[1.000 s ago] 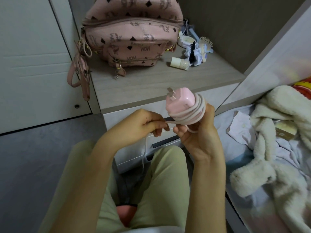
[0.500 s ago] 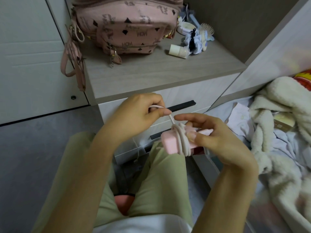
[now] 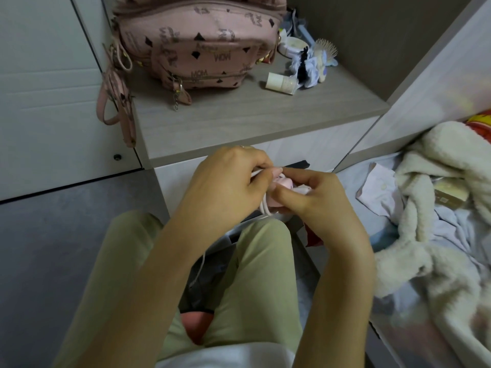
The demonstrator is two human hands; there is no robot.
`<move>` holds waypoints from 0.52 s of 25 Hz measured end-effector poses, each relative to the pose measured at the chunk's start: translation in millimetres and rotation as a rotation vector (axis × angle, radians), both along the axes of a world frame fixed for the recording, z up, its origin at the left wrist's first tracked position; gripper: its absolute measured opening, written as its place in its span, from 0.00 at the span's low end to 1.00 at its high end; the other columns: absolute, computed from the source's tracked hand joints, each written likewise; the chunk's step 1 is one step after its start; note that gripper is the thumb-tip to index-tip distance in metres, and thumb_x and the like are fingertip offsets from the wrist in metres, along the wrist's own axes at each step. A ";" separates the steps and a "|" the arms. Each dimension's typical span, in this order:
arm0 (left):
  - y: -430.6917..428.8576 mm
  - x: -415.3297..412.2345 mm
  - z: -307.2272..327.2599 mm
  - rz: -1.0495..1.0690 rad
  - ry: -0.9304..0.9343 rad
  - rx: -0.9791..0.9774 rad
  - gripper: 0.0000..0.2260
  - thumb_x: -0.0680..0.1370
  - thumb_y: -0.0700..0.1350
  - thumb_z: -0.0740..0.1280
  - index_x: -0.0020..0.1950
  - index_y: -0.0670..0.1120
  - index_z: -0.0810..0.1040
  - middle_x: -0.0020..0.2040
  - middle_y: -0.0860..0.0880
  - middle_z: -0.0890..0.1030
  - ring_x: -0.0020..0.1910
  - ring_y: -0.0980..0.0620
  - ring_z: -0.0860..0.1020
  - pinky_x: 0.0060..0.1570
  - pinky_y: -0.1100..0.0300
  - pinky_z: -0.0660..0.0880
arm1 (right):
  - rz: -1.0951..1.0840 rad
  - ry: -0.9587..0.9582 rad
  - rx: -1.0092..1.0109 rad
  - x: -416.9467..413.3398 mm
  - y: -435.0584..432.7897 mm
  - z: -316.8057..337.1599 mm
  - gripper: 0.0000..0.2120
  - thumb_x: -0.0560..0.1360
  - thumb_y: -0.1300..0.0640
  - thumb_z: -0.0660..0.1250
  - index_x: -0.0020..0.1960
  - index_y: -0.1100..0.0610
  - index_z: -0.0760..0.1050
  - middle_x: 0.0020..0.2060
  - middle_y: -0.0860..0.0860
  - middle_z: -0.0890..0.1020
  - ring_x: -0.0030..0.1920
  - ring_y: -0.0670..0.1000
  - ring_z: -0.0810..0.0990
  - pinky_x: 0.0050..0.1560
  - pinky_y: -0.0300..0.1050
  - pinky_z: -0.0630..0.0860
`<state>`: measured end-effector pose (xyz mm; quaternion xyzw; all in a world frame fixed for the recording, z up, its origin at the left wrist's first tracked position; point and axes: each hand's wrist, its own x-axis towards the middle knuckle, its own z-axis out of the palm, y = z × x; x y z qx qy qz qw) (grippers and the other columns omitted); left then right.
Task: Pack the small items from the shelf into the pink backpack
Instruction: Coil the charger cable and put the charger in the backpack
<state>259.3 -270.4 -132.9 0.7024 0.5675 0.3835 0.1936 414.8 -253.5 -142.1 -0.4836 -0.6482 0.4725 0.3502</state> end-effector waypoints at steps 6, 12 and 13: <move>-0.9 -4.4 1.5 -0.038 -0.136 0.069 0.08 0.74 0.44 0.70 0.53 0.48 0.83 0.39 0.56 0.80 0.32 0.62 0.73 0.36 0.71 0.68 | -0.200 0.188 -0.002 -6.6 3.2 0.5 0.09 0.72 0.60 0.69 0.40 0.48 0.84 0.38 0.54 0.85 0.40 0.50 0.84 0.39 0.41 0.81; -5.2 -2.4 2.7 -0.103 -0.274 0.010 0.04 0.74 0.43 0.71 0.47 0.49 0.83 0.32 0.50 0.82 0.26 0.52 0.77 0.31 0.53 0.77 | -0.501 0.494 -0.108 -13.5 11.4 -2.3 0.07 0.76 0.55 0.66 0.42 0.55 0.81 0.36 0.54 0.84 0.35 0.48 0.84 0.36 0.36 0.79; -4.9 -1.8 2.1 -0.126 -0.294 -0.032 0.06 0.73 0.42 0.71 0.48 0.49 0.84 0.33 0.51 0.83 0.26 0.53 0.78 0.34 0.53 0.79 | -0.525 0.528 -0.114 -14.5 12.5 -3.7 0.09 0.76 0.53 0.65 0.44 0.58 0.80 0.35 0.54 0.85 0.35 0.48 0.84 0.36 0.36 0.79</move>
